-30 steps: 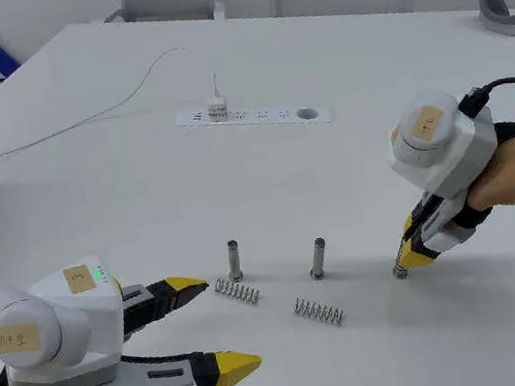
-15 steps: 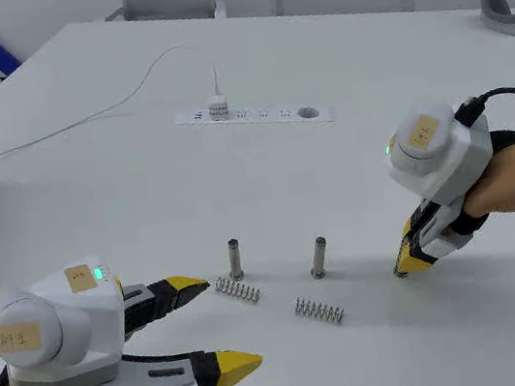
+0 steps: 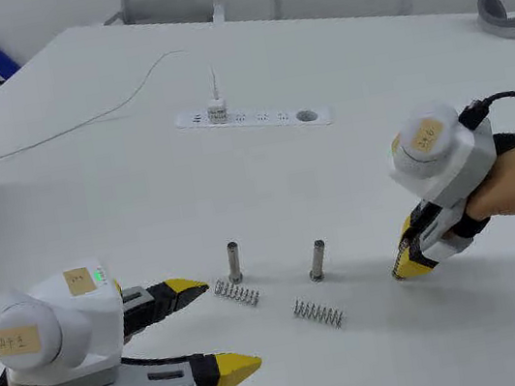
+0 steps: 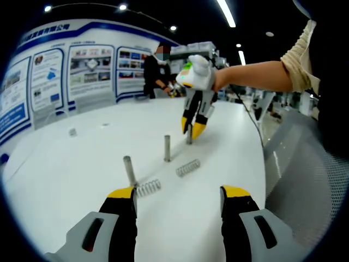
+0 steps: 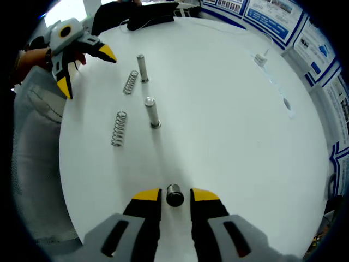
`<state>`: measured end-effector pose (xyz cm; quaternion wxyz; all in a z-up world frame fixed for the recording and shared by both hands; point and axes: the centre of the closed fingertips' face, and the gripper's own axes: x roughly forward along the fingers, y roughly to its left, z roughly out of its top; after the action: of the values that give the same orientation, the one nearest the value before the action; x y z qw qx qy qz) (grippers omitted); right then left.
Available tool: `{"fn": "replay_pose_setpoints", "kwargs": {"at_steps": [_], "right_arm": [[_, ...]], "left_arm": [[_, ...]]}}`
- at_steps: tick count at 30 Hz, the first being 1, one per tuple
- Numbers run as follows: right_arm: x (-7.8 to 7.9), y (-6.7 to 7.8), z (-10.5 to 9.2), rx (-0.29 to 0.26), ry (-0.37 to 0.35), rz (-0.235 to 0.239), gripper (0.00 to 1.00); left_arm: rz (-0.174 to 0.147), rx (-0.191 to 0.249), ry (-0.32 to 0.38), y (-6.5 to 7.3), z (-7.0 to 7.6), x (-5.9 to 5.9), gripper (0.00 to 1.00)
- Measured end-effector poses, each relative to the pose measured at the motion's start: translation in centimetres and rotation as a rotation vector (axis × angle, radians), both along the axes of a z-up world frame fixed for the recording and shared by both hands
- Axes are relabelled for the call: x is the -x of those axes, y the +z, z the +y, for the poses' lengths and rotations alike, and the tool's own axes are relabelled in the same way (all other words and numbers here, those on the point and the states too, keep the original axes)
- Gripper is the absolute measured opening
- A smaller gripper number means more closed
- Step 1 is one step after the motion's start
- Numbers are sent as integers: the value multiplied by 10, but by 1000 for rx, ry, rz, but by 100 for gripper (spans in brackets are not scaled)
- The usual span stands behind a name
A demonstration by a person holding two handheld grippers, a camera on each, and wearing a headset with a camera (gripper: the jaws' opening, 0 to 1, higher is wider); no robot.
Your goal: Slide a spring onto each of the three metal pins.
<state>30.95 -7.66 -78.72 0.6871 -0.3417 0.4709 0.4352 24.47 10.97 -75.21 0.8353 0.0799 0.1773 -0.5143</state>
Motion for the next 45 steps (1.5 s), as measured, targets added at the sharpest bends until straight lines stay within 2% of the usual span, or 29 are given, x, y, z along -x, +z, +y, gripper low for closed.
{"fn": "replay_pose_setpoints", "kwargs": {"at_steps": [14,28,37,45], "right_arm": [[-2,12,5,-5,15,-39,24],[0,23,28,-12,60,-71,25],[6,26,47,-32,92,-66,25],[16,19,61,-39,114,-50,25]], "left_arm": [[-3,0,-4,1,-1,1,63],[-5,3,-2,1,1,1,63],[-5,5,1,0,1,1,62],[-5,6,-2,0,-1,0,62]]}}
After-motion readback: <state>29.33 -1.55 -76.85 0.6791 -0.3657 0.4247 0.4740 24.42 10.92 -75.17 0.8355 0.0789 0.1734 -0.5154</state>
